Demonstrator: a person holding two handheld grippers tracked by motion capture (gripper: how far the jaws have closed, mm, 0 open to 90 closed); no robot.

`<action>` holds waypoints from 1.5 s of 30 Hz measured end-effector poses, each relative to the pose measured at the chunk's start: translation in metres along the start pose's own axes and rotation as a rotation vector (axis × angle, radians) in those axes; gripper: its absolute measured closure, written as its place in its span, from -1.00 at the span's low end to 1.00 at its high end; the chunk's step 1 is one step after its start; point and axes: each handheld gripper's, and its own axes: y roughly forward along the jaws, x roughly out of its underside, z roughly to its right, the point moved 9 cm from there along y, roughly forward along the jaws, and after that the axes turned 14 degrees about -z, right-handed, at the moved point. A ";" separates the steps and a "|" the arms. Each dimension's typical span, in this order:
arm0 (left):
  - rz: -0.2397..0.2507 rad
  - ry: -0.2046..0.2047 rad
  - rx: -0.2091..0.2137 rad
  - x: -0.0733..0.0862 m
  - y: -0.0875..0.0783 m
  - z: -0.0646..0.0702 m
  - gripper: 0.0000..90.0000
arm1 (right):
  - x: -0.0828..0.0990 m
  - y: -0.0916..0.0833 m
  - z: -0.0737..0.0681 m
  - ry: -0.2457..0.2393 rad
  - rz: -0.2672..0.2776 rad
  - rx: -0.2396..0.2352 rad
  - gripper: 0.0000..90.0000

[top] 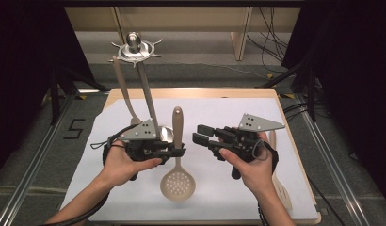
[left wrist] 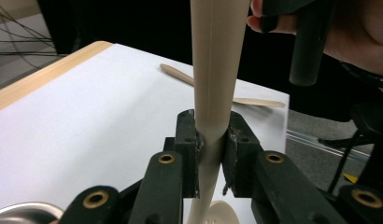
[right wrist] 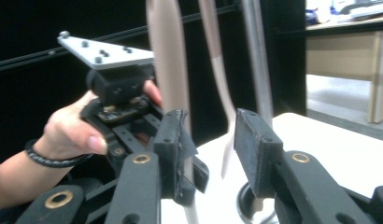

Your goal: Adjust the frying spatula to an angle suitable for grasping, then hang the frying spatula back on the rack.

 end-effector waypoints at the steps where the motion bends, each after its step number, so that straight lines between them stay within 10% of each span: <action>1: -0.001 0.004 -0.015 0.000 -0.001 -0.002 0.71 | 0.001 -0.001 0.001 0.016 -0.004 -0.001 0.41; 7: -0.004 0.004 -0.059 -0.002 -0.009 -0.011 0.71 | 0.004 -0.013 0.025 0.042 -0.019 0.186 0.41; 19: 0.028 0.001 -0.053 -0.008 -0.022 -0.023 0.71 | 0.002 -0.022 0.039 0.045 -0.085 0.384 0.37; 45: 0.068 -0.038 -0.105 -0.021 -0.041 -0.040 0.71 | 0.002 -0.032 0.043 0.052 -0.079 0.407 0.35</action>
